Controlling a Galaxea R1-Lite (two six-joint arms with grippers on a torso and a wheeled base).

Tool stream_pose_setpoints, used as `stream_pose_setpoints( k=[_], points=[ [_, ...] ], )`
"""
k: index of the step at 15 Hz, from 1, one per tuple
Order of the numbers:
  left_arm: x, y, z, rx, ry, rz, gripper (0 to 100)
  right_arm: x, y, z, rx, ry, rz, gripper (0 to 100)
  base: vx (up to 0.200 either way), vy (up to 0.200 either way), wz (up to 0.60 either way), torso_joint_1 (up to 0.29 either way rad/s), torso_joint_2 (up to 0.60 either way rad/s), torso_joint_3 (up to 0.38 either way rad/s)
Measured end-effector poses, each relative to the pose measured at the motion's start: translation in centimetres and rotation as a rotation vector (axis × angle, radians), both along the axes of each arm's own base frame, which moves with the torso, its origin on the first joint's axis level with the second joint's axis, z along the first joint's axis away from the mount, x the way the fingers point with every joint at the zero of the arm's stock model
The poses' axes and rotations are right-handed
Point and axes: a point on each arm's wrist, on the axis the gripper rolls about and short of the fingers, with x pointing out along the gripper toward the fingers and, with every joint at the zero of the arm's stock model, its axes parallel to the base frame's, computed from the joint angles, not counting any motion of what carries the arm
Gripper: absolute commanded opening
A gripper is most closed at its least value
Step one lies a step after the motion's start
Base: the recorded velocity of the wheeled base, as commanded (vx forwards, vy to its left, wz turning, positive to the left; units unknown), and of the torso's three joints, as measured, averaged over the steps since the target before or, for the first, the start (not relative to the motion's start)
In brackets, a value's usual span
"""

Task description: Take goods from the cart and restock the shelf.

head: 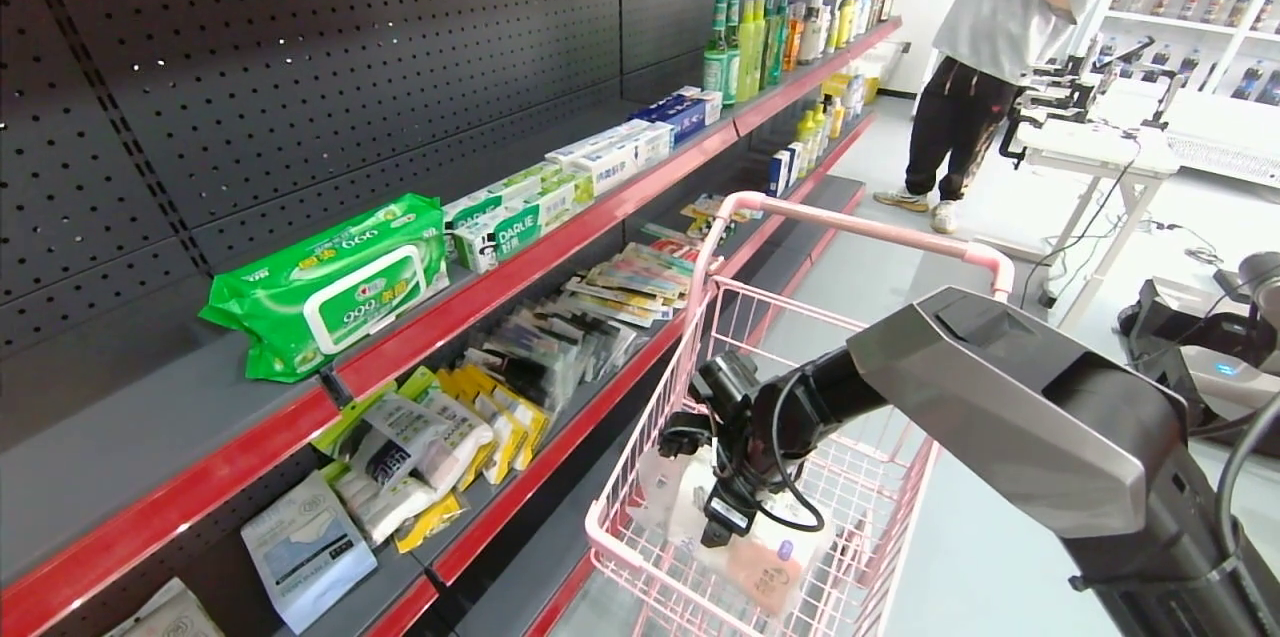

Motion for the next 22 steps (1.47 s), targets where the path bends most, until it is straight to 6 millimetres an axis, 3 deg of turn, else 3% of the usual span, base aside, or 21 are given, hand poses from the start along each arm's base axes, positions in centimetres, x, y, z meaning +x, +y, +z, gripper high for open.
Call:
stream_pose_setpoints(
  k=[2, 3, 12, 17, 22],
  points=[
    [0.0, 0.0, 0.0, 0.0, 0.0, 0.0, 100, 0.0, 0.0, 0.0, -0.01, -0.005, 0.008, 100, 0.0, 0.0, 0.0, 0.0, 0.0, 0.0],
    [0.0, 0.0, 0.0, 0.0, 0.0, 0.0, 100, -0.1, 0.0, -0.1, -0.012, -0.002, 0.014, 0, 0.0, 0.0, 0.0, 0.0, 0.0, 0.0],
    [0.0, 0.0, 0.0, -0.001, 0.0, 0.001, 100, 0.0, -0.4, 0.5, 0.018, 0.004, -0.084, 0, 0.0, 0.0, 0.0, 0.0, 0.0, 0.0],
    [0.0, 0.0, 0.0, -0.005, 0.001, 0.001, 100, 0.2, -1.4, 5.8, 0.093, -0.087, -0.295, 0, 0.0, 0.0, 0.0, 0.0, 0.0, 0.0],
    [0.0, 0.0, 0.0, -0.01, 0.001, 0.001, 100, -1.5, -3.9, 14.0, 0.109, -0.208, -0.442, 0, 0.0, 0.0, 0.0, 0.0, 0.0, 0.0]
  ],
)
